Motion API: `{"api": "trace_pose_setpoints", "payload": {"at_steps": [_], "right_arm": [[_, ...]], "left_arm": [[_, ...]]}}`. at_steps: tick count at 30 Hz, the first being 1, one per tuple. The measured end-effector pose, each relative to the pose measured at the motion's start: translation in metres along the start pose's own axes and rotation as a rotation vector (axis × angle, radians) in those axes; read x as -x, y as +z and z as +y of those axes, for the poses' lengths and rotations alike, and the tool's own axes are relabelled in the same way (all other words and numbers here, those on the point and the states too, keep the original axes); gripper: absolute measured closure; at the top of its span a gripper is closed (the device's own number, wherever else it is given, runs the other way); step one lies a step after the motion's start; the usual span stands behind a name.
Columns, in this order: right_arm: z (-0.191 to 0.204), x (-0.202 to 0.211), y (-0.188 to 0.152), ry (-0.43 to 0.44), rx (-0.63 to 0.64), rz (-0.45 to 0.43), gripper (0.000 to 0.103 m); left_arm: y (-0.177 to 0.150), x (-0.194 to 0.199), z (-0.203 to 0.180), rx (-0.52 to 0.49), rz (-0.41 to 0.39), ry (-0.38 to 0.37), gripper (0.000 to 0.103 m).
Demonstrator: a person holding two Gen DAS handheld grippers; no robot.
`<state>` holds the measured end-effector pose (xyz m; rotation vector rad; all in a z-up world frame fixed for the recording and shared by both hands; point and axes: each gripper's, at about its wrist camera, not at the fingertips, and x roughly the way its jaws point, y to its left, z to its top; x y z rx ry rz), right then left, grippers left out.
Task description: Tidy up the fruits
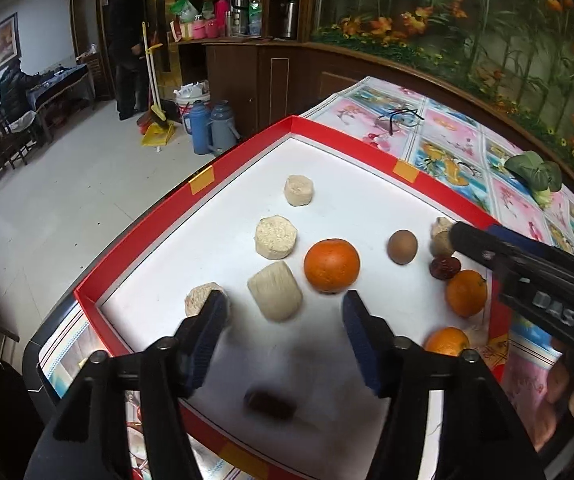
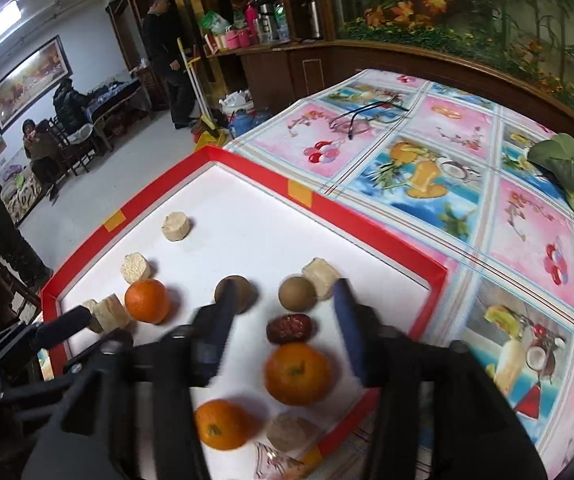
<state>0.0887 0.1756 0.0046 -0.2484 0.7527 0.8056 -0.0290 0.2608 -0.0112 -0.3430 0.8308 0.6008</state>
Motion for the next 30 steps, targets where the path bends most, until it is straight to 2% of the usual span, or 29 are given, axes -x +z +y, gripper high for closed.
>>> {"api": "trace_pose_setpoints", "payload": {"at_steps": [4, 6, 9, 11, 17, 30], "right_arm": [[-0.003, 0.017, -0.004, -0.004, -0.007, -0.027, 0.039], [-0.002, 0.026, -0.008, -0.009, 0.001, -0.043, 0.034], [-0.002, 0.038, -0.014, -0.012, 0.005, -0.059, 0.023], [-0.002, 0.047, -0.019, -0.013, 0.009, -0.077, 0.02], [-0.002, 0.066, -0.029, -0.025, 0.04, -0.103, 0.001], [0.0, 0.084, -0.039, -0.013, 0.118, -0.11, 0.0]], "left_arm": [[0.001, 0.003, 0.0, -0.002, -0.001, 0.001, 0.032], [0.002, 0.007, -0.002, -0.001, -0.006, 0.0, 0.026], [0.002, 0.011, -0.003, -0.002, -0.015, -0.002, 0.025], [0.001, 0.014, -0.005, -0.013, -0.024, 0.003, 0.023], [-0.002, 0.021, -0.008, -0.041, -0.032, 0.011, 0.022], [0.0, 0.032, 0.0, -0.026, -0.048, 0.023, 0.017]]}}
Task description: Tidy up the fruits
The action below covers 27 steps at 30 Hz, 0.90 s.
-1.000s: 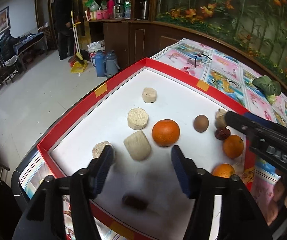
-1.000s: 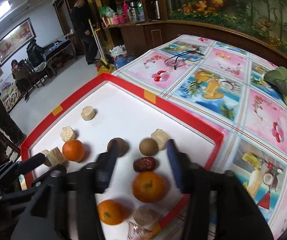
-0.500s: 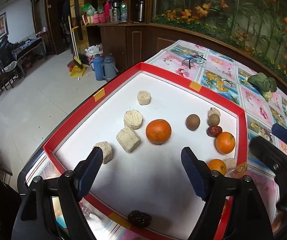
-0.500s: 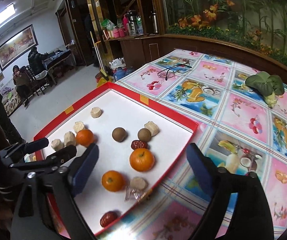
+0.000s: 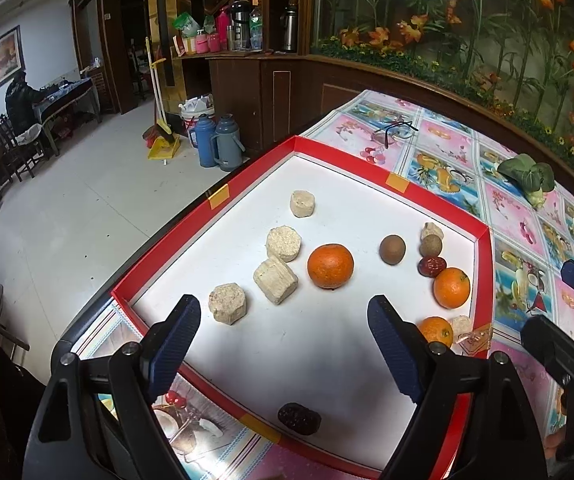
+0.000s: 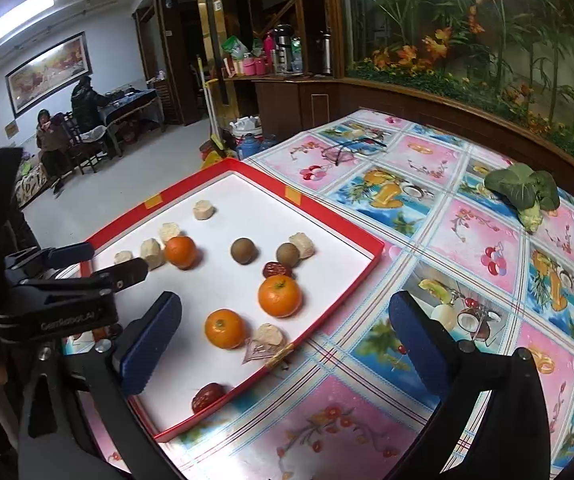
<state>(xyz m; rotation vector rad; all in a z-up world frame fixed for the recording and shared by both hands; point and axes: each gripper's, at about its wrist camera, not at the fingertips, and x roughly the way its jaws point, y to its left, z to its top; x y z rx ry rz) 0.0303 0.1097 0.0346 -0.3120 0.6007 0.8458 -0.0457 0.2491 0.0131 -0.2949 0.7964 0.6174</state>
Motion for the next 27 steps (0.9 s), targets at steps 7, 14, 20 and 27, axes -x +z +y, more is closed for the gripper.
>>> {"api": "trace_pose_setpoints", "payload": {"at_steps": [7, 14, 20, 27], "right_arm": [[0.014, 0.006, 0.0, 0.007, 0.041, -0.01, 0.0], [0.016, 0.005, -0.001, 0.011, 0.041, -0.01, 0.0], [0.018, 0.005, -0.001, 0.012, 0.043, -0.009, 0.0], [0.018, 0.006, -0.001, 0.01, 0.042, -0.011, 0.0]], "left_arm": [[0.001, 0.002, 0.003, 0.004, -0.007, 0.0, 0.017], [0.001, 0.002, 0.003, 0.005, -0.009, -0.001, 0.017], [0.001, 0.001, 0.003, 0.002, -0.005, -0.004, 0.017], [0.004, 0.0, 0.003, 0.002, -0.017, 0.003, 0.015]]}}
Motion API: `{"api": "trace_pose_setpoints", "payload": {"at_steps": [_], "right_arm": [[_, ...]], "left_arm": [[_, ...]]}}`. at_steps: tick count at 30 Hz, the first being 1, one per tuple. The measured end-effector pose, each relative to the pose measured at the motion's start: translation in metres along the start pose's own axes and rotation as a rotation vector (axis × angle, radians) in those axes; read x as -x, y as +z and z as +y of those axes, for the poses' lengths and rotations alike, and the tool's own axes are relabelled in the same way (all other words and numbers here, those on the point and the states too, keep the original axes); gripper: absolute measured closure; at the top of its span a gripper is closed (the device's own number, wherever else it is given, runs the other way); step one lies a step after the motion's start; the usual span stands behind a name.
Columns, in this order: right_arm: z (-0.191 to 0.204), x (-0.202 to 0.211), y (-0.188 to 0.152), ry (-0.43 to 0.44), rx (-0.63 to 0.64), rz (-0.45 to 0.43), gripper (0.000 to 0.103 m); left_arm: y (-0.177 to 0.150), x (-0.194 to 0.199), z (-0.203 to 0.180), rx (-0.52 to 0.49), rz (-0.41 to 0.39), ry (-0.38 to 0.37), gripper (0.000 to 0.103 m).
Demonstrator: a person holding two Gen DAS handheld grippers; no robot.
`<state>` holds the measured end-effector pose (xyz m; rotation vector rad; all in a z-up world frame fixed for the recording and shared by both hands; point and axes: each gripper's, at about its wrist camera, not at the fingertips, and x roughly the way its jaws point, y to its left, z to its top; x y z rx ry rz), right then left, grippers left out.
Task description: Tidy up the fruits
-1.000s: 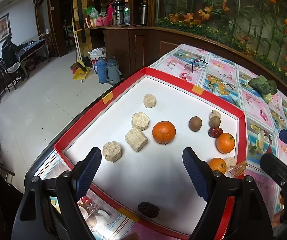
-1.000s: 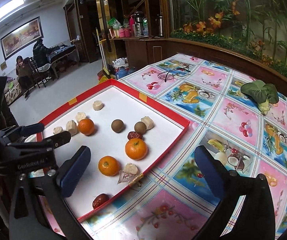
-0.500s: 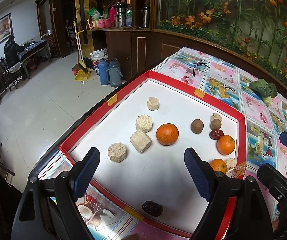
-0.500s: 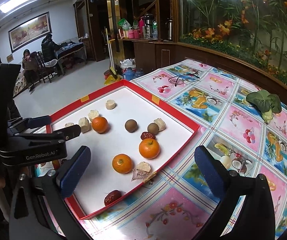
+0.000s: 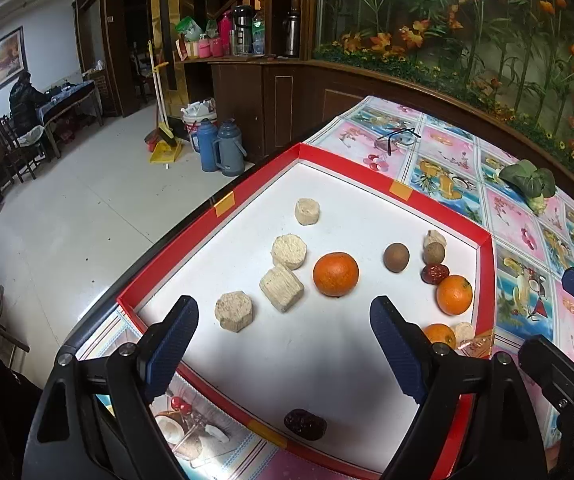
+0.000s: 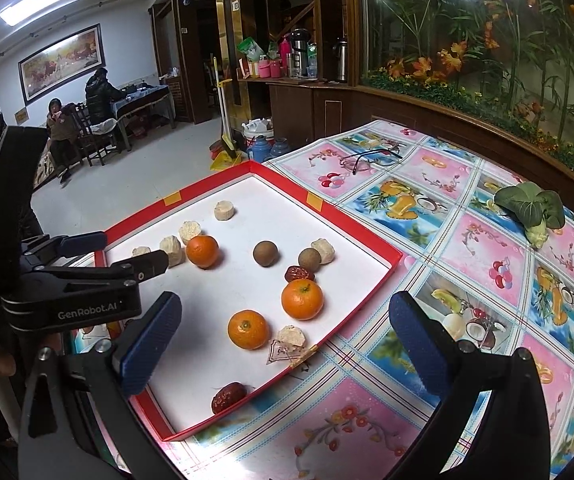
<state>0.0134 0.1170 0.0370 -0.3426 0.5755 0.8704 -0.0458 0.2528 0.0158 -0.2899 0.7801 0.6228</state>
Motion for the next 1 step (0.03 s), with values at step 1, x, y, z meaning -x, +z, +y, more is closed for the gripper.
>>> {"api": "trace_pose_setpoints", "payload": {"at_steps": [1], "right_arm": [[-0.0001, 0.0001, 0.0001, 0.0, -0.001, -0.001, 0.0]], "left_arm": [[0.0, 0.0002, -0.0006, -0.001, -0.001, 0.0, 0.015]]}}
